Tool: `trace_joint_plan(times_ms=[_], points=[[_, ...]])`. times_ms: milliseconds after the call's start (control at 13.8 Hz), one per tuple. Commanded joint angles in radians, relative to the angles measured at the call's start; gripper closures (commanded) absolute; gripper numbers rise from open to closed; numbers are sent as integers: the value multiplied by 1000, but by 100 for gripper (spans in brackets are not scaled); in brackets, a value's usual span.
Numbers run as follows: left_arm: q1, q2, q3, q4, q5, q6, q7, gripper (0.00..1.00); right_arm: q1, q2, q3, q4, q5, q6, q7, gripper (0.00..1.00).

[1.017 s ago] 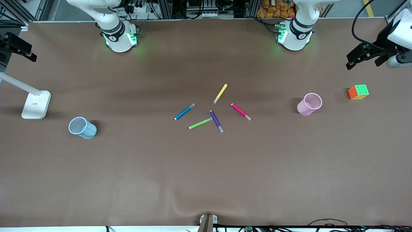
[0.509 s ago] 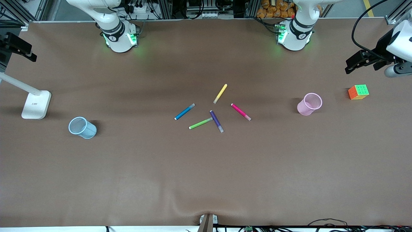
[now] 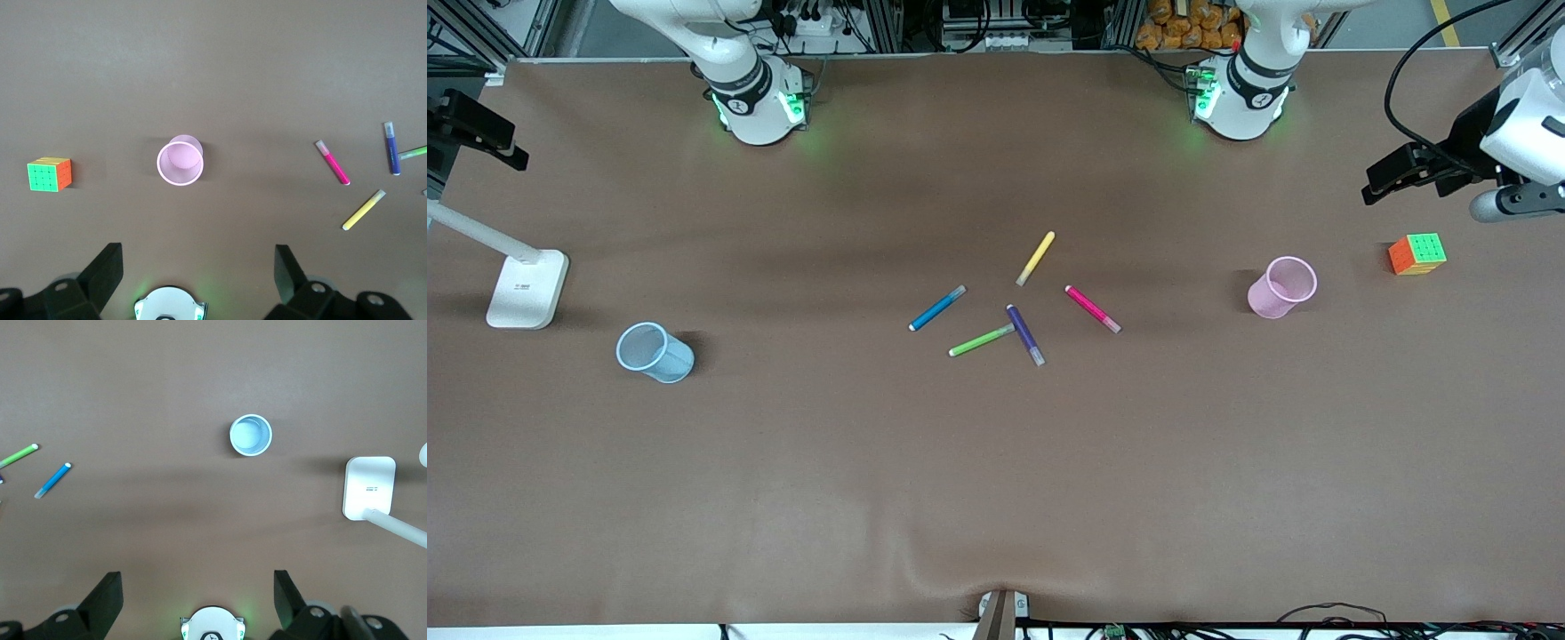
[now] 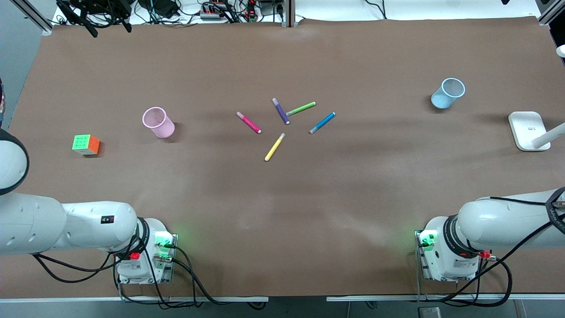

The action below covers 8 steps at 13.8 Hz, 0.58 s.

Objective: Place pink and blue markers in matching cups

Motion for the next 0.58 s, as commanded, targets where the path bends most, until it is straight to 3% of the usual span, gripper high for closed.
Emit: trace_joint_plan(times_ms=[0,363,509], points=[[-4,42,-8,16,-18,-48,-15,0,0,38,-5,19,-5,-10,-6,0],[-10,137,-125,2,-46,-54,-240,0,-5,78,-5,16,-15,-10,-6,0],[-9,151,-161,-37,-54,0,-333,0,-6,109,-5,15,-21,-10,-6,0]])
